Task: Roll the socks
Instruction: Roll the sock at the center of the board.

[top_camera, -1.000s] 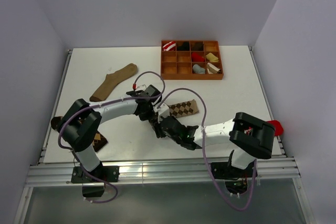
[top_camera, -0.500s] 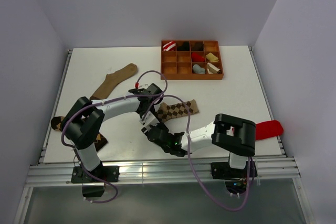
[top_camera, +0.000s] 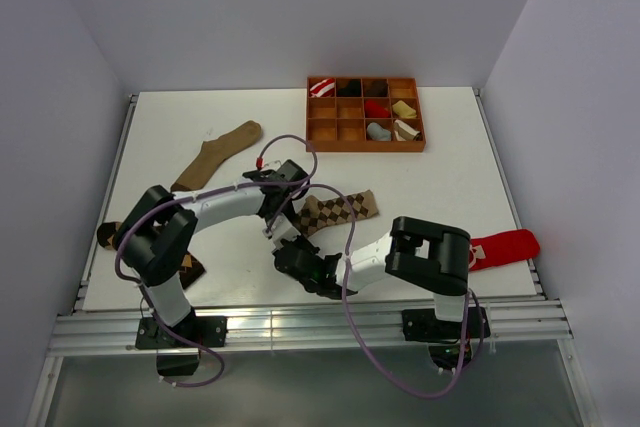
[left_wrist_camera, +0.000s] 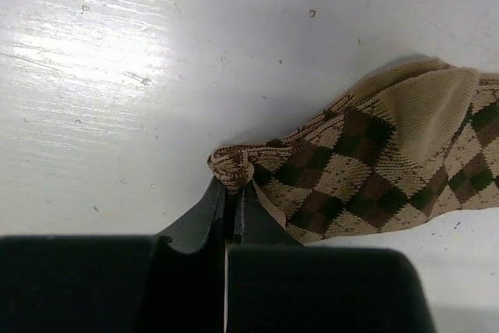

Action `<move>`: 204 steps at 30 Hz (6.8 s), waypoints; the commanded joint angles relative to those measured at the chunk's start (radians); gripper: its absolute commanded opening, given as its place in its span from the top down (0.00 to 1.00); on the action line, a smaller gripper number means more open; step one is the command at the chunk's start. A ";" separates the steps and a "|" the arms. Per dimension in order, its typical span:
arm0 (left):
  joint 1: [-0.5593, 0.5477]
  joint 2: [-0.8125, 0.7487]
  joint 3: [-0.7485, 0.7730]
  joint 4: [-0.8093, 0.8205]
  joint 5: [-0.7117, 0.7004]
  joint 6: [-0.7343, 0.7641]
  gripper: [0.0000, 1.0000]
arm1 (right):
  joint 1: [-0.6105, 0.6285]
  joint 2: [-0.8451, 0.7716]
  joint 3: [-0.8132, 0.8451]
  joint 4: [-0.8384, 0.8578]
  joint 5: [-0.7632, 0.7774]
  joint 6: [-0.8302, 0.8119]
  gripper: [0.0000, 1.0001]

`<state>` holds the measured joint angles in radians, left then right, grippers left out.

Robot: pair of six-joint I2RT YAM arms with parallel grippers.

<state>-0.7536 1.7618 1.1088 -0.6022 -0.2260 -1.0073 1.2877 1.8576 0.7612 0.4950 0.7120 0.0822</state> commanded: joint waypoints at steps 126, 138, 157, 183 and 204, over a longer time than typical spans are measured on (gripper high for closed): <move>0.022 -0.059 -0.125 -0.044 0.027 -0.002 0.99 | -0.005 -0.020 0.018 -0.115 -0.072 0.113 1.00; 0.077 -0.208 -0.300 0.062 0.050 -0.094 0.96 | -0.133 -0.112 -0.025 -0.116 -0.527 0.149 1.00; 0.085 -0.407 -0.303 0.260 -0.001 -0.211 0.30 | -0.413 -0.126 -0.020 -0.211 -1.017 0.430 1.00; 0.014 -0.418 -0.567 0.618 0.050 -0.237 0.35 | -0.639 0.075 -0.243 0.310 -1.350 0.956 1.00; -0.016 -0.202 -0.357 0.304 -0.031 -0.196 0.94 | -0.564 -0.300 -0.240 -0.020 -0.949 0.602 0.56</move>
<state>-0.7544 1.5368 0.6998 -0.0860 -0.2062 -1.2495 0.6903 1.6768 0.5262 0.6239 -0.4347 0.8440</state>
